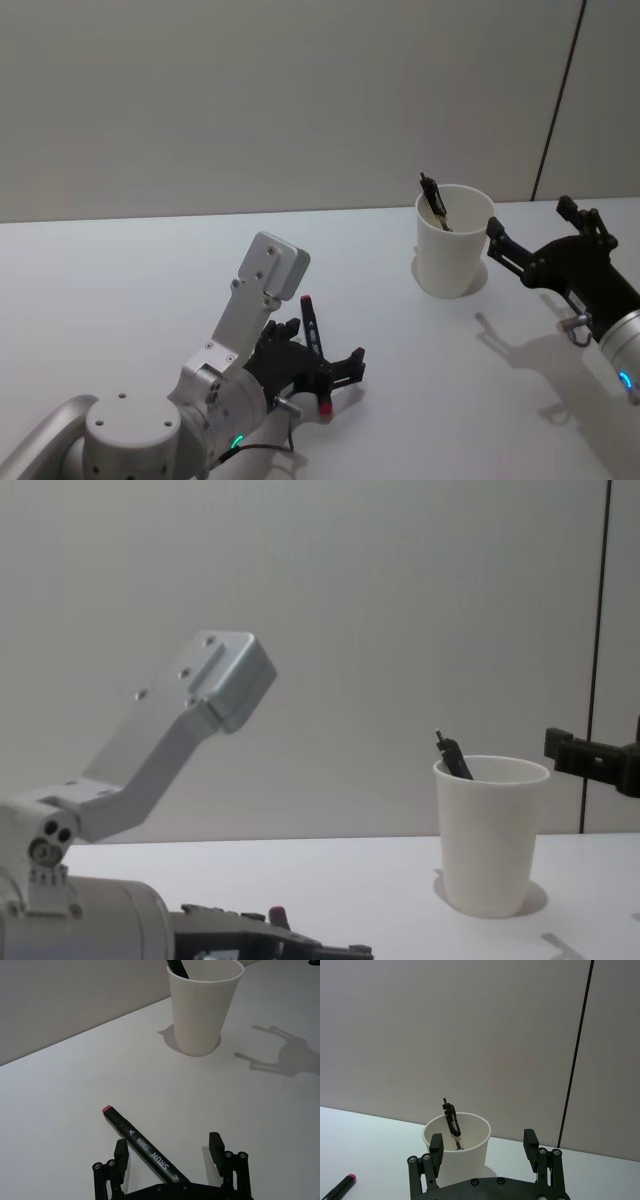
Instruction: Place the pen into the pen holder.
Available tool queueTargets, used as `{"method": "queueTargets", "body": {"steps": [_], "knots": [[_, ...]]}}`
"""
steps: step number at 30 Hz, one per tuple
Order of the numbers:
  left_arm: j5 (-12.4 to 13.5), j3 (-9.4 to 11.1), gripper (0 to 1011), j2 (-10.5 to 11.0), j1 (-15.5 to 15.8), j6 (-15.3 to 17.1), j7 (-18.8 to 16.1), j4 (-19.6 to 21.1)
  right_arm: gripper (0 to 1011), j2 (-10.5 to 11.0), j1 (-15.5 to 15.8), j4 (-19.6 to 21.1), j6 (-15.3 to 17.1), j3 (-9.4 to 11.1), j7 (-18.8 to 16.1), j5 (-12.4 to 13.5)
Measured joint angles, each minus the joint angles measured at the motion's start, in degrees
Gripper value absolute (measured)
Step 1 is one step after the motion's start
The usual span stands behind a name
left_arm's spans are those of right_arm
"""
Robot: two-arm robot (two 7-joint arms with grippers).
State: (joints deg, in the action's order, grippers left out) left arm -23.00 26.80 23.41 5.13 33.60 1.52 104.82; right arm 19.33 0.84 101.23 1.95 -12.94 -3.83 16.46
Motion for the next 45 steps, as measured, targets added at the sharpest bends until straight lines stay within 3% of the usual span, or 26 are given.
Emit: {"method": "queueTargets", "body": {"steps": [12,30,45], "knots": [[0.6,0.2,1002,-0.9,0.2,1.8,0.2,-0.1,1001,0.0,0.0,0.0,0.0,0.0,0.0,0.0],[-1.3,-0.4,1002,-2.6,0.2,3.5,-2.8,-1.1,1001,0.0,0.0,0.0,0.0,0.0,0.0,0.0],[-1.2,-0.8,1003,-3.1,0.5,4.7,-2.8,-1.7,1001,0.0,0.0,0.0,0.0,0.0,0.0,0.0]]}}
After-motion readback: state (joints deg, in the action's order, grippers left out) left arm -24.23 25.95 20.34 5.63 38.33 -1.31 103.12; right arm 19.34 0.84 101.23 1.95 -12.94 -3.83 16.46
